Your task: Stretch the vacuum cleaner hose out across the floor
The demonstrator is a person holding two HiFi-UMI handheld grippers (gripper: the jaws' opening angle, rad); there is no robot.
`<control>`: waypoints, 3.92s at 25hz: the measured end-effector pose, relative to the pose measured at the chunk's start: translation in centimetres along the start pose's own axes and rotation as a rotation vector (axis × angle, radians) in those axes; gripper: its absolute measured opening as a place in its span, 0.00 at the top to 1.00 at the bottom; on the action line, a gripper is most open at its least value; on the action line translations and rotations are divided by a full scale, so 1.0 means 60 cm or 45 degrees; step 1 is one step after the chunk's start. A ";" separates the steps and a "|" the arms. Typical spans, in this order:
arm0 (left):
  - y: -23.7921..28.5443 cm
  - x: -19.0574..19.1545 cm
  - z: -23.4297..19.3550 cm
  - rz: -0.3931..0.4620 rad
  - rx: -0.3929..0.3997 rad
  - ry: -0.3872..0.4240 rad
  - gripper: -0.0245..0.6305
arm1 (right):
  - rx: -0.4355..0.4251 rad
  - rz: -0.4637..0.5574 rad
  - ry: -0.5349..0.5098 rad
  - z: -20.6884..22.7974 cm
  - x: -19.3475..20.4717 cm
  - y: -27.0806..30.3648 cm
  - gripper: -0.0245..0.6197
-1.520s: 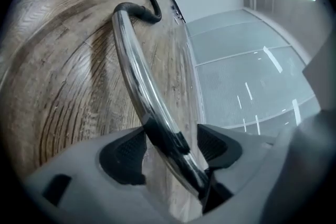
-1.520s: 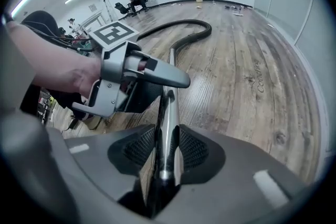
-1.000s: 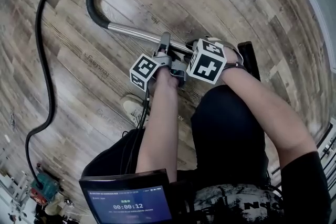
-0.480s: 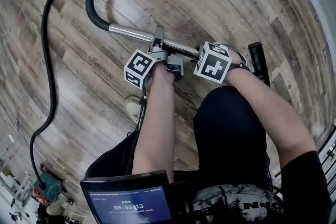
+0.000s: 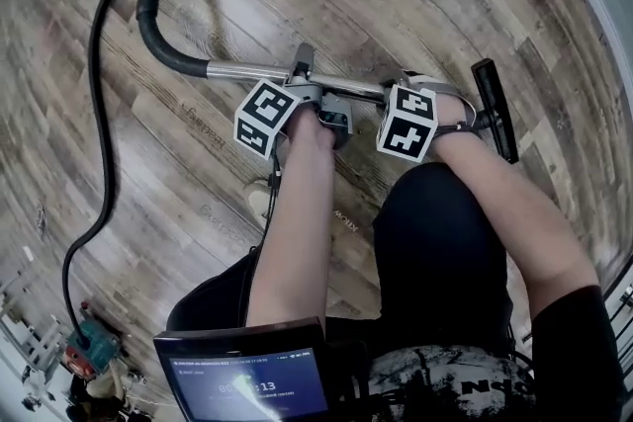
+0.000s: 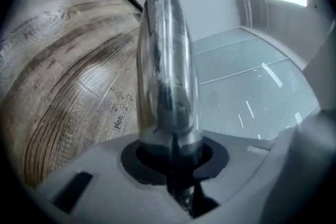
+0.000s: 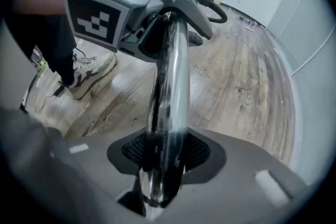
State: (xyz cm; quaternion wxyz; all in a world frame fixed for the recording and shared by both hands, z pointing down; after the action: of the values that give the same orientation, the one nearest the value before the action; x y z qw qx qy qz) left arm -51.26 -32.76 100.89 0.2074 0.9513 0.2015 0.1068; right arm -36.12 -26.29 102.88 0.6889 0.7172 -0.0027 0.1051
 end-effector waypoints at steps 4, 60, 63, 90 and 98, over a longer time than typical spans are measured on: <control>-0.006 -0.006 0.037 0.018 0.008 0.074 0.85 | 0.075 0.024 -0.001 0.013 -0.009 -0.012 0.74; -0.806 0.327 0.945 -0.115 0.329 0.225 0.86 | 0.286 0.071 0.016 -0.426 0.144 -1.149 0.72; -0.793 0.338 0.966 -0.136 0.327 0.190 0.85 | 0.333 0.094 0.069 -0.402 0.147 -1.159 0.84; -0.745 0.628 1.048 0.246 0.232 0.154 0.85 | -0.117 0.246 -0.192 -0.370 0.508 -1.202 0.84; -0.844 0.729 1.008 0.305 0.234 0.134 0.85 | -0.115 0.241 -0.263 -0.485 0.576 -1.212 0.84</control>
State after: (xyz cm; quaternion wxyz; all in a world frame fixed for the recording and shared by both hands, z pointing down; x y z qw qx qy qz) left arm -11.88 6.88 30.08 0.0942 0.9766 0.1060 0.1614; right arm 4.22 11.02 37.24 0.7035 0.6890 -0.1459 0.0952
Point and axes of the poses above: the fingertips, and each gripper's own axes: y forward along the fingers, z to its right, x out of its underside, the point moved 4 cm from there along -y, backward along the fingers, and after that the axes turned 5 degrees about -z, right-handed, at the moved point
